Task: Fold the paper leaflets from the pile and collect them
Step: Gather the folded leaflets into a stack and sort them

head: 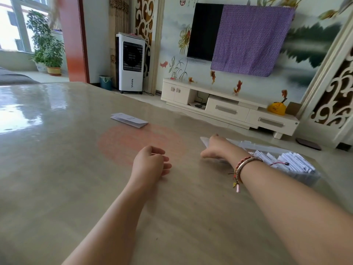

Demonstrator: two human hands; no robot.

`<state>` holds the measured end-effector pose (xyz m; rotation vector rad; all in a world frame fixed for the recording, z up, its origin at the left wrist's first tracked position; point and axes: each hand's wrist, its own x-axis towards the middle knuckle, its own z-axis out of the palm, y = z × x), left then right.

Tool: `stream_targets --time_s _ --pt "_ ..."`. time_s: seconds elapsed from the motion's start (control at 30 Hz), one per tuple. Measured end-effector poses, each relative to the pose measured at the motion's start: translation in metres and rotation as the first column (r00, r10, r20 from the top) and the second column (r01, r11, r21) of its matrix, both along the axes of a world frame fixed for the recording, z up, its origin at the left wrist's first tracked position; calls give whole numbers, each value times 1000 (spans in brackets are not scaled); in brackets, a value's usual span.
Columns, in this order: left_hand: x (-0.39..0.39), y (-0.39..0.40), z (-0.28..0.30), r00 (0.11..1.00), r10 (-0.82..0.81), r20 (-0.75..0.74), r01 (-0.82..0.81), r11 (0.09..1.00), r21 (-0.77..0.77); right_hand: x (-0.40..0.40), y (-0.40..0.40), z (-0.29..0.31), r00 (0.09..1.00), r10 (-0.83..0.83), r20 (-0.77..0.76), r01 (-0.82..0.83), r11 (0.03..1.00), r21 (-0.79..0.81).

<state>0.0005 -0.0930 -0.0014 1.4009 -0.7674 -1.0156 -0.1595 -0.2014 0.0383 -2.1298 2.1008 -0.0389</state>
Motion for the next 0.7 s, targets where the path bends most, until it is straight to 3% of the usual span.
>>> stream_targets --time_s 0.17,0.3,0.4,0.47,0.6,0.7 --pt "1 1 1 1000 7 19 -7 1000 -18 -13 2 -8 992 7 123 23 971 -237" --pt "-1 3 5 998 47 29 -44 994 -104 -24 17 2 956 214 202 -121 911 -395" --pt "-5 8 10 976 136 171 -76 945 -318 -22 47 18 806 449 385 -354 888 -294" --pt "-9 13 14 978 89 190 -18 938 -345 -19 72 26 711 542 448 -533 831 -159" --pt "-17 12 9 947 -53 317 133 962 -238 -13 91 20 782 586 211 -602 798 17" --pt "-19 11 5 925 -91 368 169 968 -185 -14 92 16 791 591 161 -601 799 24"
